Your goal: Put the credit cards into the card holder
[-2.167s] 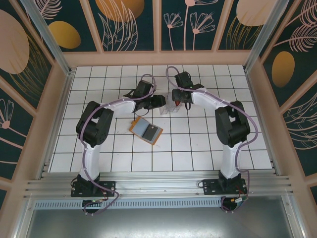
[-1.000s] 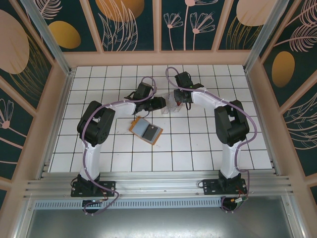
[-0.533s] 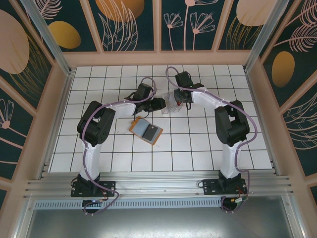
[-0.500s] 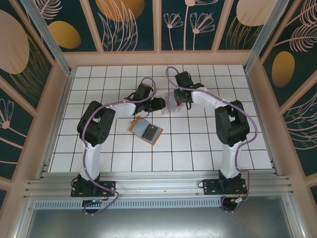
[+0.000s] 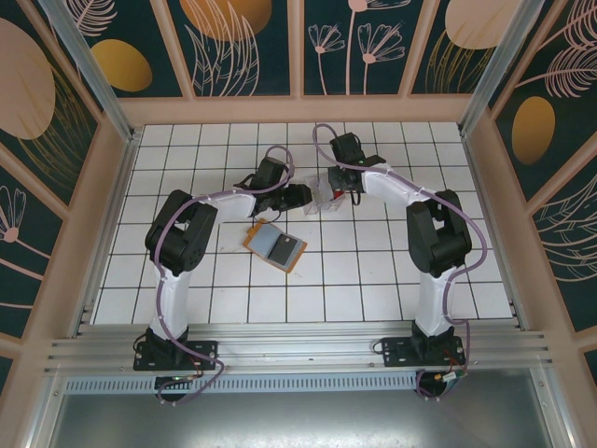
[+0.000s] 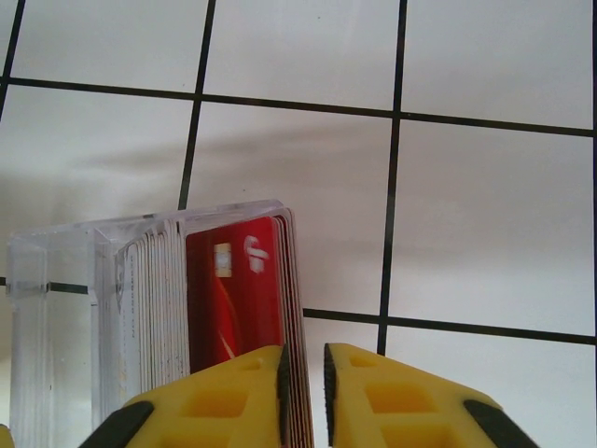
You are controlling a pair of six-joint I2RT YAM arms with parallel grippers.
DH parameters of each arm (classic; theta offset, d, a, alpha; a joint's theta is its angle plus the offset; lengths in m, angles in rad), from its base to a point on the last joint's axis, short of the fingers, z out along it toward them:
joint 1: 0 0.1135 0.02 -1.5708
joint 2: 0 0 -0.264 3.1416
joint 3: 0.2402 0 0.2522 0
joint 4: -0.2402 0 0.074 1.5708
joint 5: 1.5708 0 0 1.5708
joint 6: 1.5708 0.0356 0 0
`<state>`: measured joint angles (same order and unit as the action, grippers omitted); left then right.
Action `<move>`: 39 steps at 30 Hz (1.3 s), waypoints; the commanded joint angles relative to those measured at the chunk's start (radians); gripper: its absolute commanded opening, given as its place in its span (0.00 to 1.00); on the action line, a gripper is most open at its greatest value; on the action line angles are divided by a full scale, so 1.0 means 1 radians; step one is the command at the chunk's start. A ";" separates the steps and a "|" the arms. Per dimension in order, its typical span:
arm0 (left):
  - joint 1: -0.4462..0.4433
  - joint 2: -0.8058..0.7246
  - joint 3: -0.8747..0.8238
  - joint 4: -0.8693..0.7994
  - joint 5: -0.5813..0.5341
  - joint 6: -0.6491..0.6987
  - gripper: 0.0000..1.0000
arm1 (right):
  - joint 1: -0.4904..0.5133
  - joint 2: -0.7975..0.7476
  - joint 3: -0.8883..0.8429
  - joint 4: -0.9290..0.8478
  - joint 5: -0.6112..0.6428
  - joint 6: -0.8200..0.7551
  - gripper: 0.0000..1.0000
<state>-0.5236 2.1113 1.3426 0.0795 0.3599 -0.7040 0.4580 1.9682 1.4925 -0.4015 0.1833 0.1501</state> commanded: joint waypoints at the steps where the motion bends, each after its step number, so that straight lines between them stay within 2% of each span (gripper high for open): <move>1: 0.000 0.026 -0.006 0.032 0.017 -0.009 0.51 | -0.005 -0.041 0.034 -0.028 0.001 -0.014 0.19; 3: -0.001 0.024 -0.006 0.034 0.017 -0.009 0.50 | -0.005 -0.046 0.030 -0.022 -0.011 -0.015 0.14; 6: 0.001 0.025 -0.007 0.033 0.016 -0.008 0.50 | -0.007 -0.042 0.030 -0.020 -0.020 -0.014 0.14; 9: -0.001 0.024 -0.005 0.032 0.017 -0.008 0.50 | -0.008 -0.031 0.031 -0.023 -0.012 -0.013 0.30; 13: 0.000 0.027 0.001 0.032 0.019 -0.009 0.50 | -0.011 -0.012 0.031 -0.032 -0.002 -0.011 0.37; 28: -0.001 0.087 0.077 0.014 0.025 -0.008 0.52 | -0.023 0.052 0.039 -0.040 -0.033 -0.006 0.40; 39: -0.001 0.088 0.025 0.028 0.011 -0.009 0.51 | -0.043 0.048 0.030 -0.042 -0.021 -0.011 0.38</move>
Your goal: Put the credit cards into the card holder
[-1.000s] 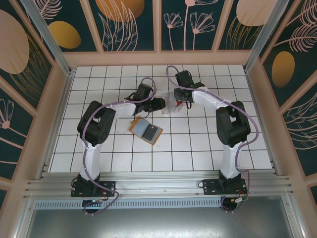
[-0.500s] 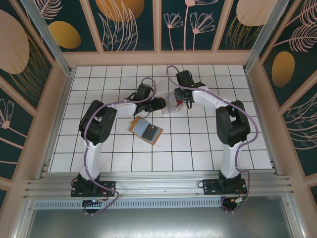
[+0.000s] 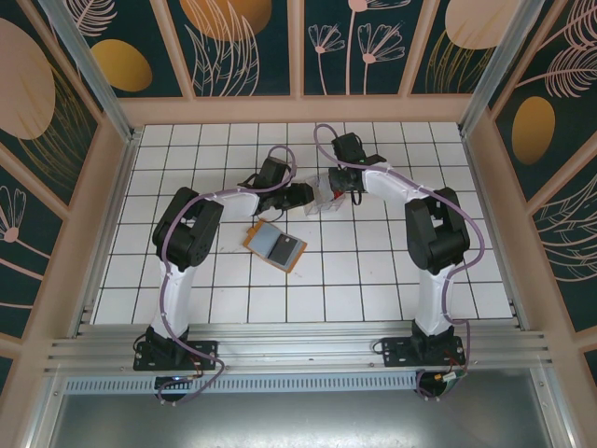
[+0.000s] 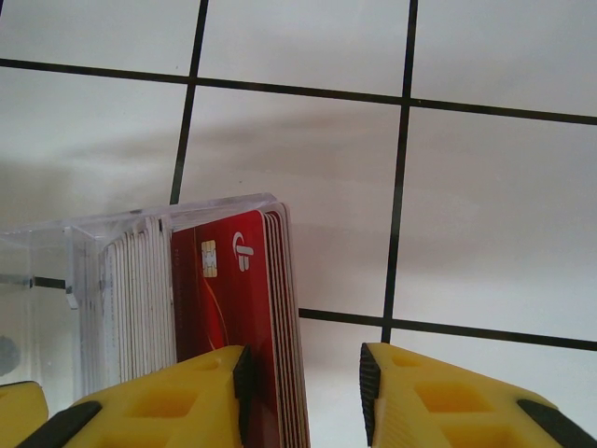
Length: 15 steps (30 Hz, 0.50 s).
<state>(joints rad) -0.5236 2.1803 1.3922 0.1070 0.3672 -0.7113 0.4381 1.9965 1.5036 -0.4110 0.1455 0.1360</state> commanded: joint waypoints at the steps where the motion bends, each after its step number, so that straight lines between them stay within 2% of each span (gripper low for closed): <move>1: -0.001 0.019 -0.030 0.005 0.004 -0.004 0.50 | -0.025 0.015 0.017 -0.034 0.021 0.004 0.38; 15: 0.001 0.023 -0.039 0.011 0.003 -0.010 0.50 | -0.025 -0.033 0.014 -0.037 0.016 0.000 0.31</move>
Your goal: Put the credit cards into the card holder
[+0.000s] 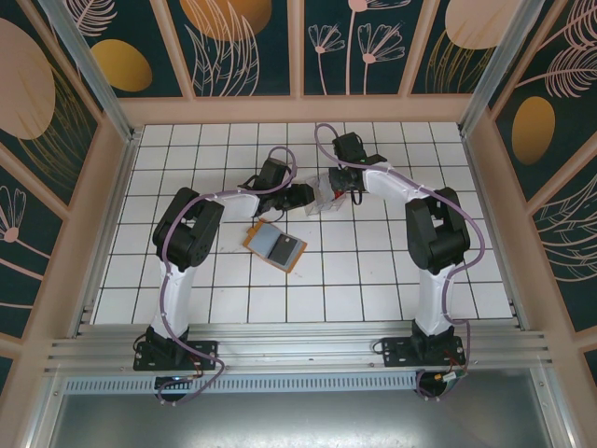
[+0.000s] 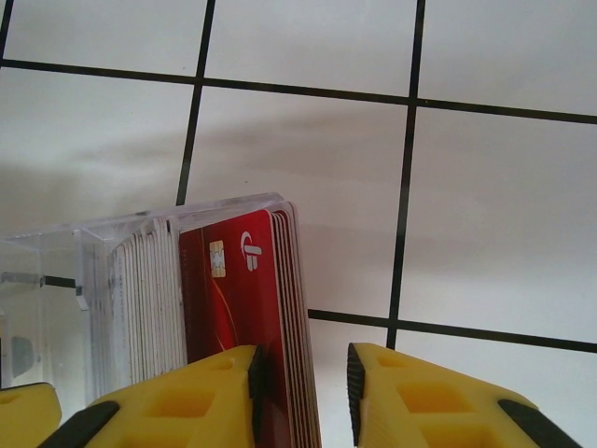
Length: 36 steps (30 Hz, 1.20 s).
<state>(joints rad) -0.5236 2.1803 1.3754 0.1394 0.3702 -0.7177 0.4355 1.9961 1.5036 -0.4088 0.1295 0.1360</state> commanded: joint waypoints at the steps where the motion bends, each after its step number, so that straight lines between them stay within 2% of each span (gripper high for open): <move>1: -0.001 0.021 -0.024 -0.021 -0.001 -0.003 0.50 | -0.023 -0.035 0.011 -0.035 0.032 0.000 0.30; 16: 0.000 0.021 -0.022 -0.021 0.001 -0.003 0.50 | -0.026 -0.043 0.006 -0.030 0.017 -0.009 0.08; 20: -0.001 0.023 -0.021 -0.022 0.001 -0.003 0.50 | -0.027 -0.046 0.003 -0.026 0.003 -0.009 0.05; 21: -0.001 0.022 -0.022 -0.022 0.001 -0.003 0.50 | -0.028 -0.047 0.000 -0.023 0.005 -0.010 0.06; 24: -0.001 0.021 -0.024 -0.022 0.001 -0.003 0.50 | -0.029 -0.044 0.000 -0.024 0.016 -0.014 0.28; 26: 0.000 0.022 -0.024 -0.021 0.001 -0.003 0.50 | -0.026 -0.037 0.000 -0.024 0.009 -0.016 0.37; 29: 0.000 0.022 -0.024 -0.018 0.004 -0.006 0.50 | -0.016 -0.023 -0.002 -0.025 0.011 -0.015 0.41; 36: -0.001 0.024 -0.024 -0.018 0.004 -0.006 0.50 | -0.012 0.025 0.009 -0.034 0.006 -0.014 0.43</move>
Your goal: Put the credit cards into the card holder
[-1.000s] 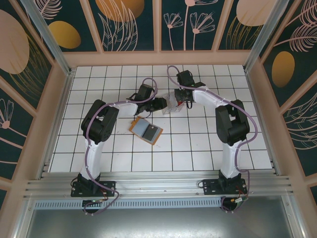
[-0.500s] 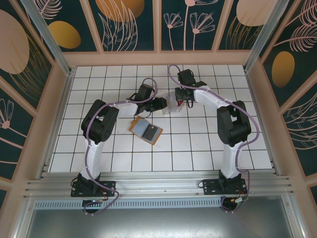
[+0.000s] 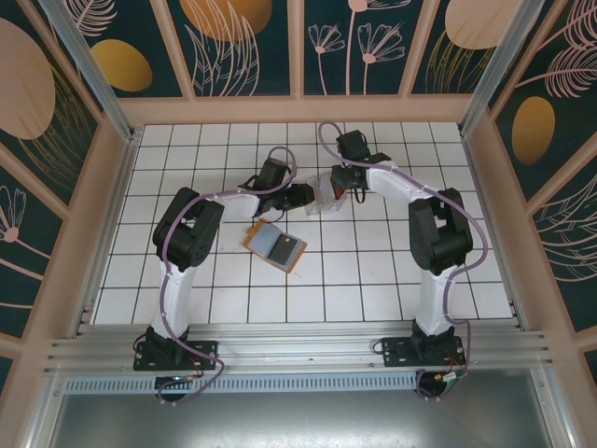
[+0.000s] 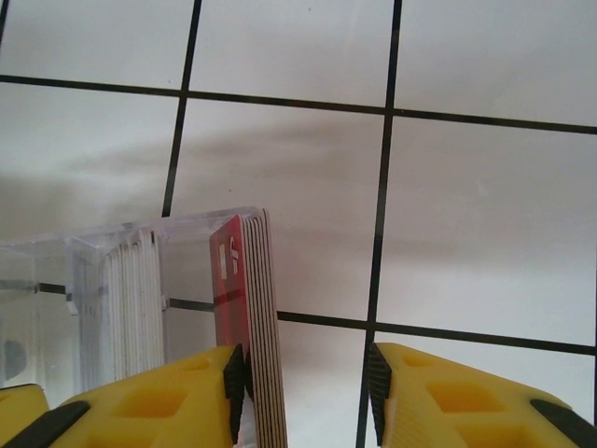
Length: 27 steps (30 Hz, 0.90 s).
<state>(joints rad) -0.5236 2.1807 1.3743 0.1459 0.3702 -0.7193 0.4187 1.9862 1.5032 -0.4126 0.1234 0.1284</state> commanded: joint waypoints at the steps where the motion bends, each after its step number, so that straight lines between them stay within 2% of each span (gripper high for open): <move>1: 0.000 0.024 -0.024 -0.025 0.003 -0.005 0.50 | 0.005 0.038 0.009 -0.031 0.013 -0.006 0.44; 8: 0.000 0.028 -0.026 -0.018 0.007 -0.009 0.50 | 0.006 0.055 0.020 -0.043 0.001 -0.007 0.45; 19: -0.001 0.025 -0.029 -0.017 0.007 -0.008 0.50 | -0.001 -0.035 -0.008 -0.004 -0.146 0.009 0.48; 27: -0.001 0.026 -0.030 -0.017 0.008 -0.009 0.50 | -0.010 0.021 0.001 -0.030 -0.114 0.000 0.52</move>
<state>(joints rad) -0.5236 2.1807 1.3678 0.1574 0.3714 -0.7265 0.4122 2.0037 1.5043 -0.4126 0.0093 0.1322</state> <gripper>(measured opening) 0.502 0.514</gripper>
